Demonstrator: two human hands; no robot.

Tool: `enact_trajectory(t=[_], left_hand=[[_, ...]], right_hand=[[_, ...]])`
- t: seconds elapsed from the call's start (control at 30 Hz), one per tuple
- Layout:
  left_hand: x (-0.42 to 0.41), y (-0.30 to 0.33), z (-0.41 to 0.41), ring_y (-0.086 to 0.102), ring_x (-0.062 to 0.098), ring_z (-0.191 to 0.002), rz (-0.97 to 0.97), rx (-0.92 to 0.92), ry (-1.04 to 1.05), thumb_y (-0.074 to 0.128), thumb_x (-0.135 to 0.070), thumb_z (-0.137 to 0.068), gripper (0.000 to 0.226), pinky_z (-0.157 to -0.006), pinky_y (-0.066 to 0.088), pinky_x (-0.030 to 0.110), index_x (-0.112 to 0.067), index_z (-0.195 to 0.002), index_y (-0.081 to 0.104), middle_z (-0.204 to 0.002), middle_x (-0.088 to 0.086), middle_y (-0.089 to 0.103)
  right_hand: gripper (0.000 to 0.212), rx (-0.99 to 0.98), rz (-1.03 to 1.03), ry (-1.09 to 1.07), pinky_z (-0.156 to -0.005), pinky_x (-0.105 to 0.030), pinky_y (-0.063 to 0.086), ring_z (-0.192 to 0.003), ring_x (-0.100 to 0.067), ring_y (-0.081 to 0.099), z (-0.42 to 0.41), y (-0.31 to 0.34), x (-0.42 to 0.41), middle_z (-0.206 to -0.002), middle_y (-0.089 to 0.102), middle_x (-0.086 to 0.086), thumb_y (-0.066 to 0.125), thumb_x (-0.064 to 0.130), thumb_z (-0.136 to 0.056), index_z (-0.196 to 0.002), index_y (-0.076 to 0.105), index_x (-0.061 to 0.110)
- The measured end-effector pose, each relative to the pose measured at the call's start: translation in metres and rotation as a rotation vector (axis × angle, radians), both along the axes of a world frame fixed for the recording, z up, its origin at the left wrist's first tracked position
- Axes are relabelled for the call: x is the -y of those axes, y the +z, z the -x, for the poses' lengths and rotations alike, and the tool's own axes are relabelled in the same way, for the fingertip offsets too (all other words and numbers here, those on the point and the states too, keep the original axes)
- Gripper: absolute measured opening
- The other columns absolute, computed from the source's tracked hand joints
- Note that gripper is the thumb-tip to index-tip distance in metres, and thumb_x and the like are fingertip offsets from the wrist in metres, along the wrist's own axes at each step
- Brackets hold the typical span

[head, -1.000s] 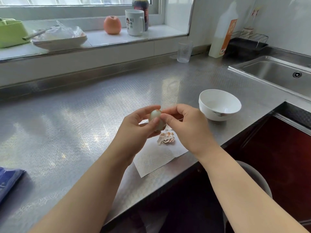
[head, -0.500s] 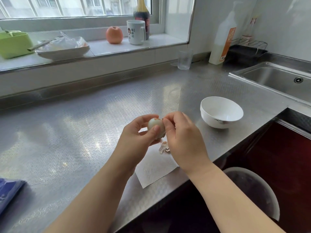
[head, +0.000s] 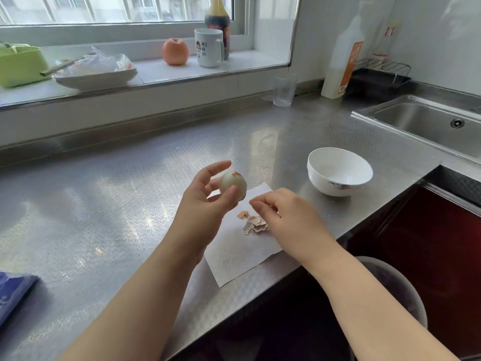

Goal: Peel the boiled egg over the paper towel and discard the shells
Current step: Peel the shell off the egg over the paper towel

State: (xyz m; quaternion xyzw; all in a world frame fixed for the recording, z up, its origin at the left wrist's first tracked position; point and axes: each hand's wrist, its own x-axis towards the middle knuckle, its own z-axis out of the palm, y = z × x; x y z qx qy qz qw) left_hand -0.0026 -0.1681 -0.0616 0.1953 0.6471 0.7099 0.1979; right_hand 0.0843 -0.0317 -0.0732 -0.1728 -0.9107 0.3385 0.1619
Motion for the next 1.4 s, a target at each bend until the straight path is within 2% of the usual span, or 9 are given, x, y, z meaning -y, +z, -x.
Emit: enact_trajectory(t=[0.1,0.2,0.3,0.47,0.83,1.03,1.23,1.3,1.4], left_hand=[[-0.001,0.000,-0.001,0.074,0.011,-0.087,0.014,0.000,-0.011,0.066,-0.004,-0.091,0.036,-0.090,0.058,0.032,-0.027,-0.119,0.064,-0.115,0.005,0.066],[-0.002,0.000,-0.003,0.075,0.017,-0.089,0.046,-0.022,-0.017,0.068,-0.004,-0.090,0.032,-0.091,0.059,0.037,-0.023,-0.115,0.067,-0.112,0.005,0.068],[-0.003,-0.001,-0.004,0.075,0.023,-0.094,0.089,-0.079,-0.024,0.074,-0.011,-0.086,0.031,-0.095,0.057,0.044,-0.027,-0.112,0.069,-0.110,0.002,0.072],[-0.003,-0.002,-0.006,0.071,0.021,-0.104,0.109,-0.157,-0.024,0.076,-0.017,-0.085,0.030,-0.094,0.057,0.043,-0.030,-0.111,0.069,-0.112,-0.003,0.072],[-0.002,-0.001,-0.005,0.072,0.021,-0.100,0.109,-0.174,-0.047,0.075,-0.011,-0.086,0.029,-0.093,0.057,0.043,-0.032,-0.105,0.070,-0.110,-0.008,0.072],[-0.004,-0.003,-0.006,0.072,0.020,-0.097,0.128,-0.180,-0.014,0.074,-0.011,-0.087,0.028,-0.093,0.057,0.043,-0.030,-0.107,0.068,-0.108,-0.008,0.072],[-0.001,-0.002,-0.001,0.071,0.019,-0.096,0.010,-0.005,0.056,0.069,-0.008,-0.089,0.028,-0.095,0.056,0.037,-0.025,-0.111,0.067,-0.111,0.002,0.069],[0.000,0.000,0.003,0.068,0.018,-0.099,-0.074,0.118,0.053,0.067,-0.004,-0.090,0.030,-0.096,0.055,0.034,-0.020,-0.115,0.066,-0.117,0.008,0.066],[0.002,0.002,0.007,0.066,0.019,-0.101,-0.160,0.268,0.027,0.064,-0.001,-0.090,0.033,-0.099,0.053,0.033,-0.014,-0.120,0.063,-0.115,0.010,0.065]], right_hand=[[0.008,-0.124,0.049,-0.055,-0.074,-0.017,0.041,-0.083,-0.004,0.058,0.000,0.005,-0.001,-0.091,0.065,0.010,0.064,0.024,-0.088,-0.093,0.070,0.025],[0.014,-0.264,0.162,-0.076,-0.071,-0.011,0.046,-0.082,0.000,0.061,0.001,0.015,-0.002,-0.091,0.068,0.011,0.068,0.033,-0.086,-0.097,0.070,0.025],[0.029,-0.229,0.174,-0.001,-0.075,-0.014,0.048,-0.087,0.001,0.063,0.005,0.022,0.000,-0.099,0.068,0.013,0.069,0.041,-0.083,-0.109,0.068,0.028],[0.012,-0.273,0.220,0.012,-0.081,-0.029,0.054,-0.084,-0.003,0.067,0.007,0.022,0.003,-0.087,0.073,0.010,0.071,0.031,-0.083,-0.094,0.073,0.025],[0.007,-0.322,0.264,-0.045,-0.079,-0.037,0.055,-0.080,-0.012,0.068,0.011,0.019,0.000,-0.079,0.073,0.005,0.066,0.022,-0.088,-0.087,0.072,0.020],[0.011,-0.306,0.104,-0.083,-0.071,-0.032,0.052,-0.074,-0.009,0.064,0.012,0.018,0.007,-0.075,0.069,0.007,0.061,0.025,-0.091,-0.086,0.067,0.018],[0.016,-0.354,0.186,-0.067,-0.079,-0.032,0.053,-0.086,-0.009,0.065,0.008,0.015,0.010,-0.086,0.070,0.009,0.055,0.026,-0.095,-0.097,0.069,0.020],[0.019,-0.292,0.134,-0.060,-0.083,-0.029,0.050,-0.093,-0.010,0.063,0.005,0.013,0.008,-0.097,0.069,0.008,0.051,0.025,-0.097,-0.102,0.069,0.020],[0.031,0.066,0.023,0.039,-0.079,-0.030,0.040,-0.097,-0.019,0.056,0.003,0.010,0.004,-0.104,0.057,-0.003,0.038,0.029,-0.101,-0.091,0.065,0.017]])
